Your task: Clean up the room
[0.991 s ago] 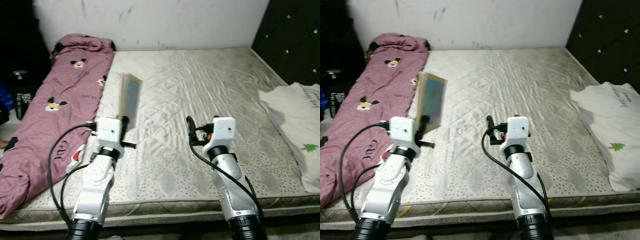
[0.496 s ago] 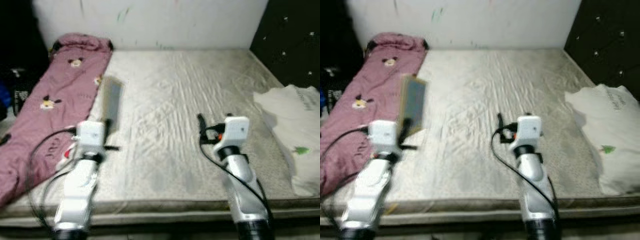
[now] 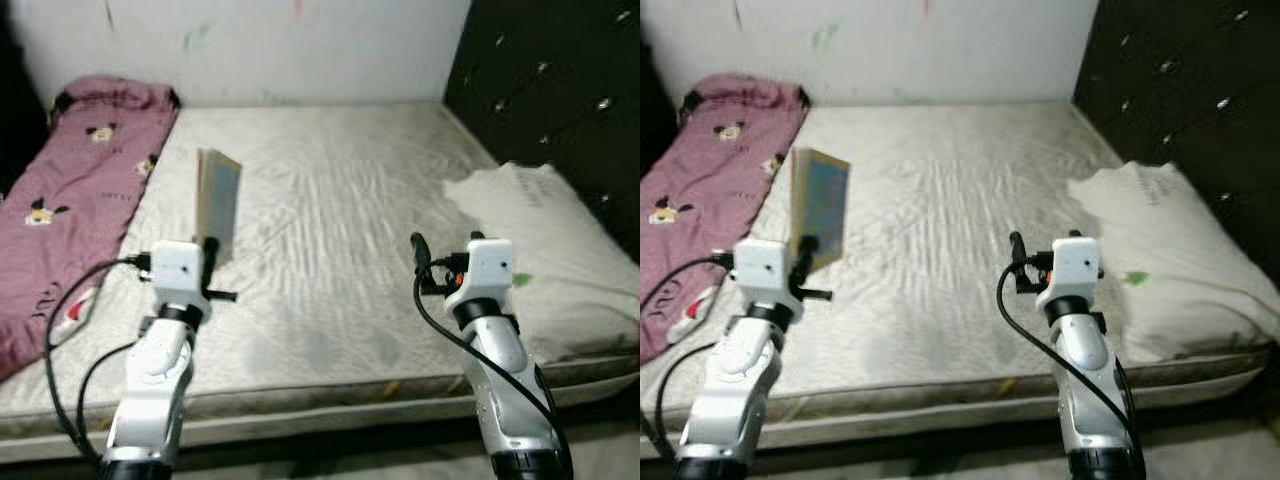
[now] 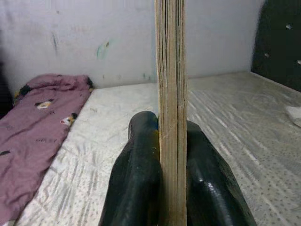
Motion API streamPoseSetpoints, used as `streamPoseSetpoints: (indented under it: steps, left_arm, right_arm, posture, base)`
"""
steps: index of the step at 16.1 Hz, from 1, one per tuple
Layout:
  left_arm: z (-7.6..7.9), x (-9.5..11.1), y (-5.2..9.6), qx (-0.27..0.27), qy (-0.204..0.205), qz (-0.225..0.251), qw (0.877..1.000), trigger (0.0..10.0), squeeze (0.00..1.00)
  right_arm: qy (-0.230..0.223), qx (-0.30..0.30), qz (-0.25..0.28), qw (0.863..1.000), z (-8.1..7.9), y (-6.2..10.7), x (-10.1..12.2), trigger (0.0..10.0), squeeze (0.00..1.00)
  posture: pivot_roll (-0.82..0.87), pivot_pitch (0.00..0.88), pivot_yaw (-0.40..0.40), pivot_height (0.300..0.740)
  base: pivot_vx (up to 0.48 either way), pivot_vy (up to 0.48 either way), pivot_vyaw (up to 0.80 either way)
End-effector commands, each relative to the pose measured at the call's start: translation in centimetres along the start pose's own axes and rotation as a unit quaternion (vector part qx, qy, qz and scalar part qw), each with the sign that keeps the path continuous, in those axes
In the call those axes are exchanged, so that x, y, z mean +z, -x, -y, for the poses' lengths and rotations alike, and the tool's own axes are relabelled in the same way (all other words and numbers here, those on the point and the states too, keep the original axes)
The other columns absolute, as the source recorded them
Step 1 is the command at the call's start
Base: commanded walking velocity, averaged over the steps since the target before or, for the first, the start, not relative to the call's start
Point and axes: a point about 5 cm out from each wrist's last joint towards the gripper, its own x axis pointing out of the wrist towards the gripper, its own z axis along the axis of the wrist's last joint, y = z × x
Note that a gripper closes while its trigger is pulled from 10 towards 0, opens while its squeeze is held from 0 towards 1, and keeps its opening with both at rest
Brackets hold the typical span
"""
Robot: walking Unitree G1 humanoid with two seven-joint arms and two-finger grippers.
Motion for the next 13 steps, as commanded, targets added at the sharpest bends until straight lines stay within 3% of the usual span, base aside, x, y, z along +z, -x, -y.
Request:
streamPoseSetpoints:
  steps: [1,3,9,13]
  left_arm:
    - [0.0,1.1,-0.1,0.003,-0.001,0.024,1.000,10.0,0.00]
    - [0.2,1.3,-0.2,0.006,0.004,0.032,0.999,10.0,0.00]
    - [-0.5,1.3,-0.3,0.009,-0.031,0.053,0.998,10.0,0.00]
    - [-0.9,1.0,-0.2,0.025,-0.014,0.052,0.998,10.0,0.00]
  right_arm:
    - [0.000,0.005,0.003,1.000,-0.2,-0.3,0.3,10.0,0.00]
    - [-0.001,0.006,0.002,1.000,-0.3,-0.4,0.3,10.0,0.00]
    - [-0.004,0.004,0.000,1.000,-0.3,-0.4,0.2,10.0,0.00]
    - [-0.004,0.004,0.001,1.000,-0.4,-0.5,0.2,10.0,0.00]
  posture:
    - [0.04,0.000,0.007,0.740]
    - [0.04,0.000,0.006,0.740]
    - [0.04,0.000,0.010,0.740]
    - [0.04,0.000,0.007,0.740]
  base:
    - [0.000,-0.244,0.00]
    - [0.000,0.000,0.00]
    - [0.000,0.000,0.00]
    - [0.000,0.000,0.00]
